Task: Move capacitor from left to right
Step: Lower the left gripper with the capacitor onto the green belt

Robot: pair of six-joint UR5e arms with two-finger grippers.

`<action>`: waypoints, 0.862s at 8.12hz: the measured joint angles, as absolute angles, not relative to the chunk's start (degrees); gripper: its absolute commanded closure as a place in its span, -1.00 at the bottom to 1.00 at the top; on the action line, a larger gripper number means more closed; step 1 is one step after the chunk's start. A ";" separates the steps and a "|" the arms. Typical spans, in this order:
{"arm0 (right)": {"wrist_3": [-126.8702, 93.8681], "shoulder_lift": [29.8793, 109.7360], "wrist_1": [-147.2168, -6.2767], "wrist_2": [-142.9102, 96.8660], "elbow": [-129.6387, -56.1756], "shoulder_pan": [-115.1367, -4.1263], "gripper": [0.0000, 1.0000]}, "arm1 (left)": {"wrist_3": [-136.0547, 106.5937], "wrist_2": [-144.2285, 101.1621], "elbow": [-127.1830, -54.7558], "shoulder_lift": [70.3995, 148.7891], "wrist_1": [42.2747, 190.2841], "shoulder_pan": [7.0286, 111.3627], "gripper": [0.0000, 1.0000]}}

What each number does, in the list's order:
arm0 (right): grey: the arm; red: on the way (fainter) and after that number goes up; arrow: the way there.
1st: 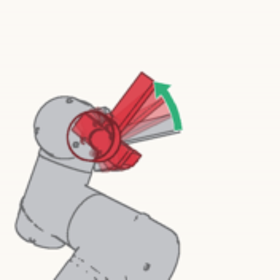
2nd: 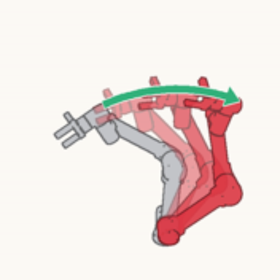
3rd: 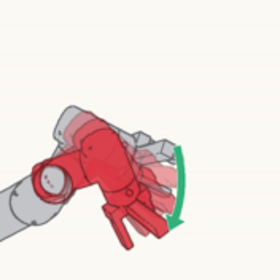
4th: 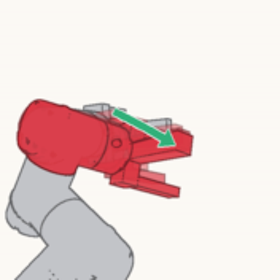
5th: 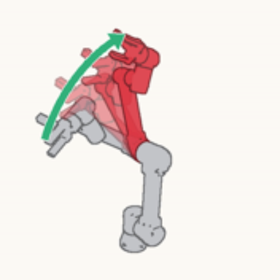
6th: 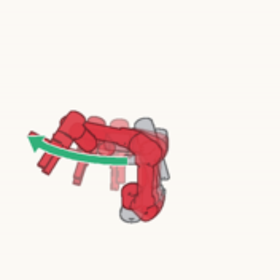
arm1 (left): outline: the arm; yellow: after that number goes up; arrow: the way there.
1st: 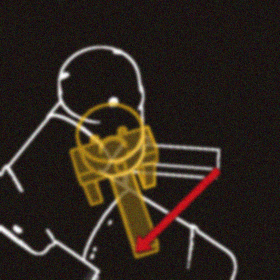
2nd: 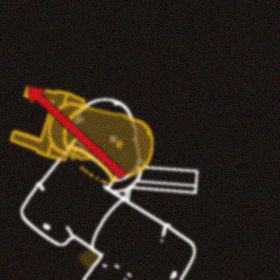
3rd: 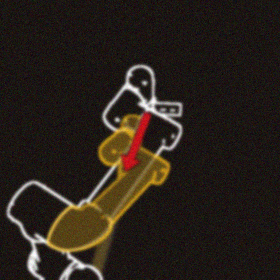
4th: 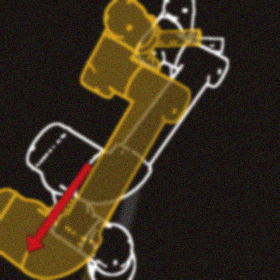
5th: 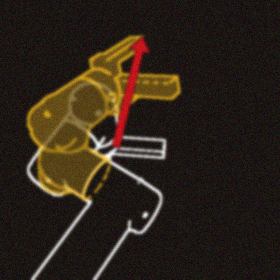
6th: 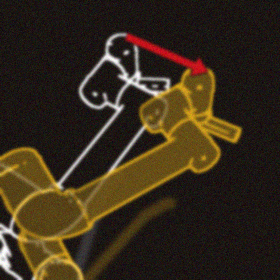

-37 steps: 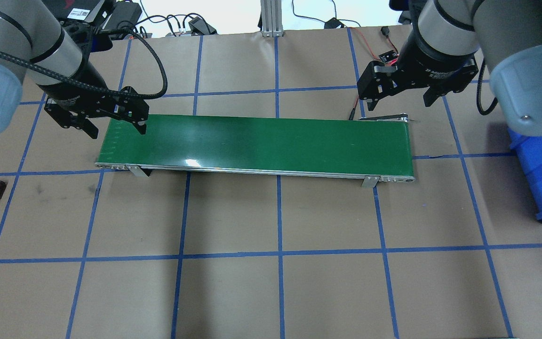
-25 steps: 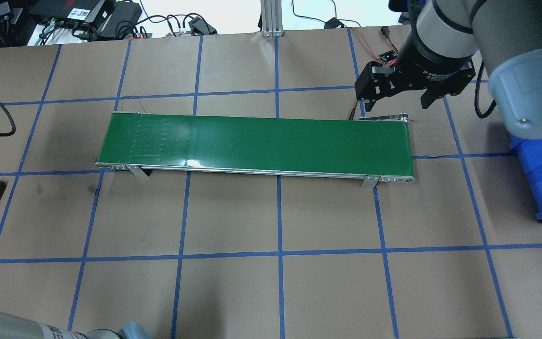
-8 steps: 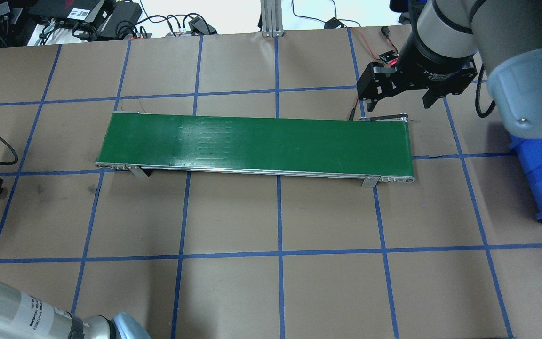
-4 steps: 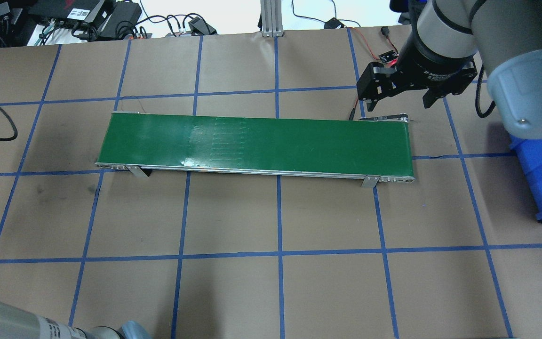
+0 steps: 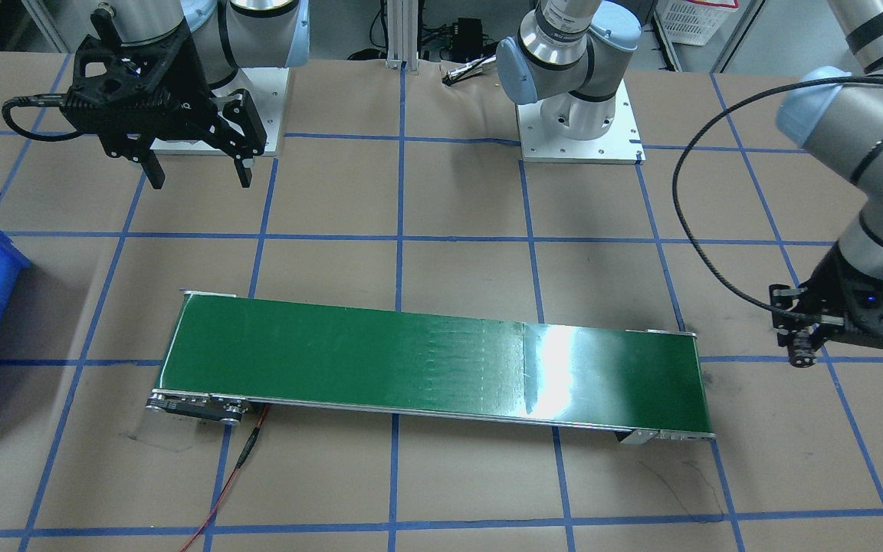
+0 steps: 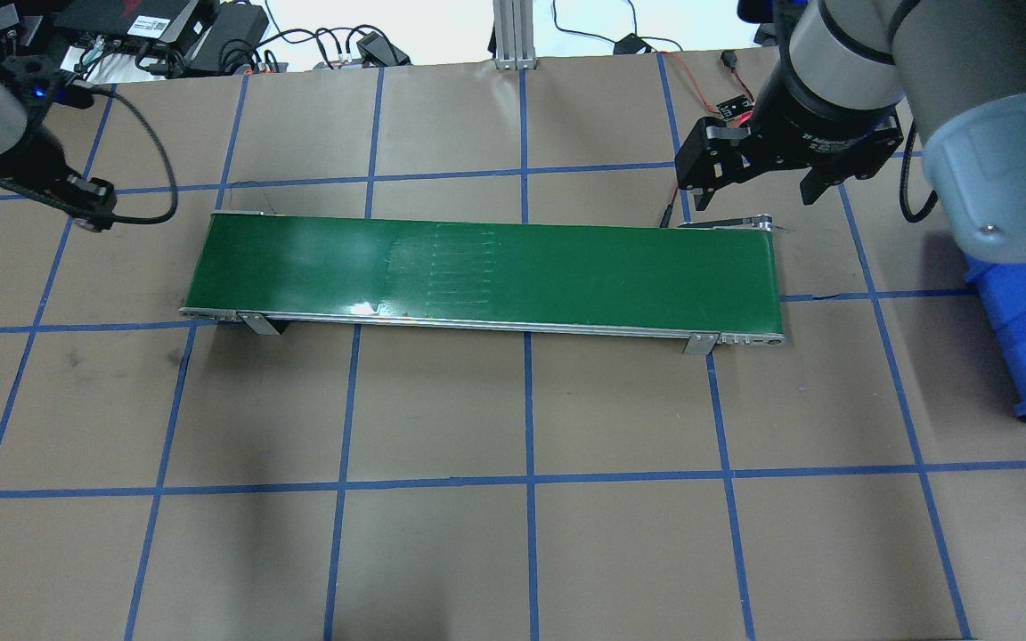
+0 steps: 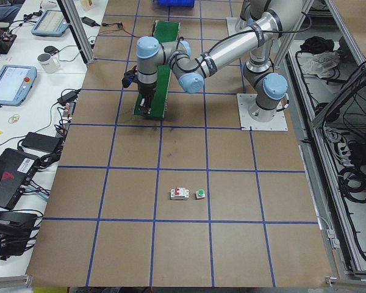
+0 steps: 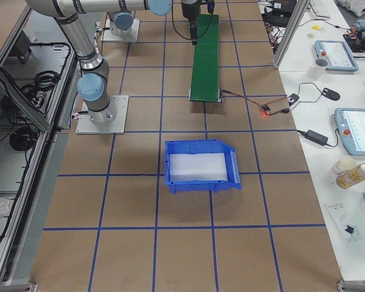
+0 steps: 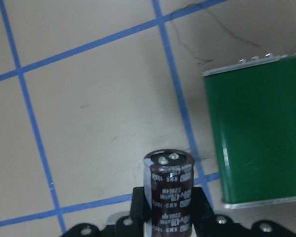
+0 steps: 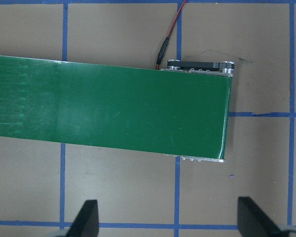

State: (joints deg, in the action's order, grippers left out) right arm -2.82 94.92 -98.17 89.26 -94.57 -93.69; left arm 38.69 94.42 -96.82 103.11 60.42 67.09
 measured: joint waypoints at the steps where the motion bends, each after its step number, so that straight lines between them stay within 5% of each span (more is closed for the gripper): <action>1: -2.82 94.92 -98.17 89.28 -94.57 -93.69 -1.00 | 34.80 94.13 -96.93 103.04 60.39 71.03 1.00; 7: -2.81 94.92 -98.17 89.30 -94.57 -93.69 -1.00 | 31.57 94.05 -97.27 110.72 59.70 75.91 1.00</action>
